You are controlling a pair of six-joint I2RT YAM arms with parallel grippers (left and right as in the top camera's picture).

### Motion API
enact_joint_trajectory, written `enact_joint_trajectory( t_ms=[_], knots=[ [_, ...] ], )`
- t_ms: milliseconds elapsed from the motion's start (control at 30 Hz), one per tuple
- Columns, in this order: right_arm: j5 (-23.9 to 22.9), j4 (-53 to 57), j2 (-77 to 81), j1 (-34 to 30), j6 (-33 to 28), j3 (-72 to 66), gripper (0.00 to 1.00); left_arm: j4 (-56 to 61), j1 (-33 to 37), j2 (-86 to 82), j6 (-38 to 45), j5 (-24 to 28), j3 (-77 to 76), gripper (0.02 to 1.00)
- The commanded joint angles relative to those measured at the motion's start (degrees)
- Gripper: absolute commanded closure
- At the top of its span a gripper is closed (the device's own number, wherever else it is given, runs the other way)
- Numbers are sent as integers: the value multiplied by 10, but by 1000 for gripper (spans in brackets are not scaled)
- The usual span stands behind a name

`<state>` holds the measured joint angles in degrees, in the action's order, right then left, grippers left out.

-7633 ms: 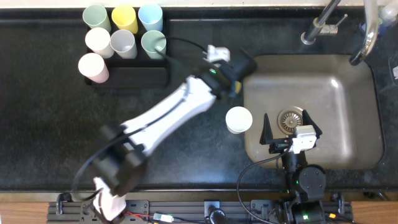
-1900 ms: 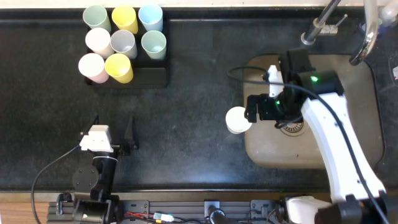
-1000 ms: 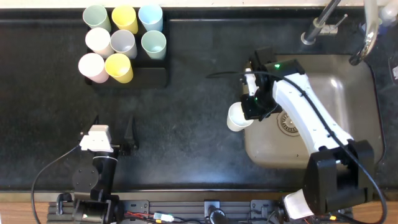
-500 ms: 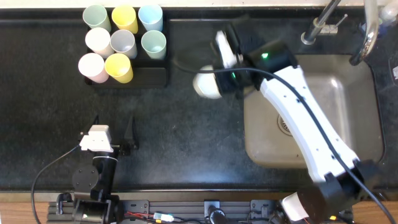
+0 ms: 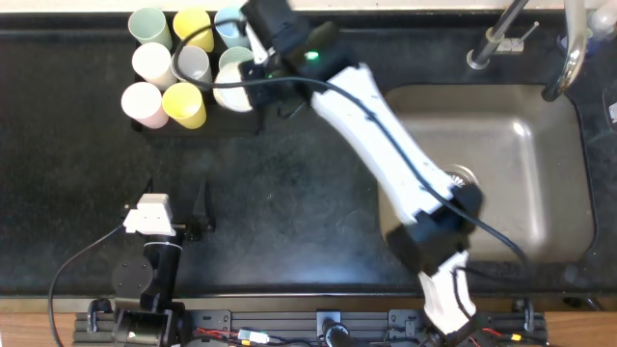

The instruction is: Store Cups

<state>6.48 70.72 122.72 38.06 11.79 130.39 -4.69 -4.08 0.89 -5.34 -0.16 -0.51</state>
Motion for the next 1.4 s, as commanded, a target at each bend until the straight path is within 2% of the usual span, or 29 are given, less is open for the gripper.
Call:
enact_joint_trajectory(
  t_ms=[33,433,733,1400],
  knots=[
    [-23,-2,22,15,20,11,958,-2,3,-4,9,5,0,18],
    [-66,17,72,33,41,10,958,-2,3,-4,9,5,0,18],
    [-68,-1,95,35,42,10,958,-2,3,-4,9,5,0,18],
    [-80,-44,111,40,84,-9,958,-2,3,-4,9,5,0,18]
  ],
)
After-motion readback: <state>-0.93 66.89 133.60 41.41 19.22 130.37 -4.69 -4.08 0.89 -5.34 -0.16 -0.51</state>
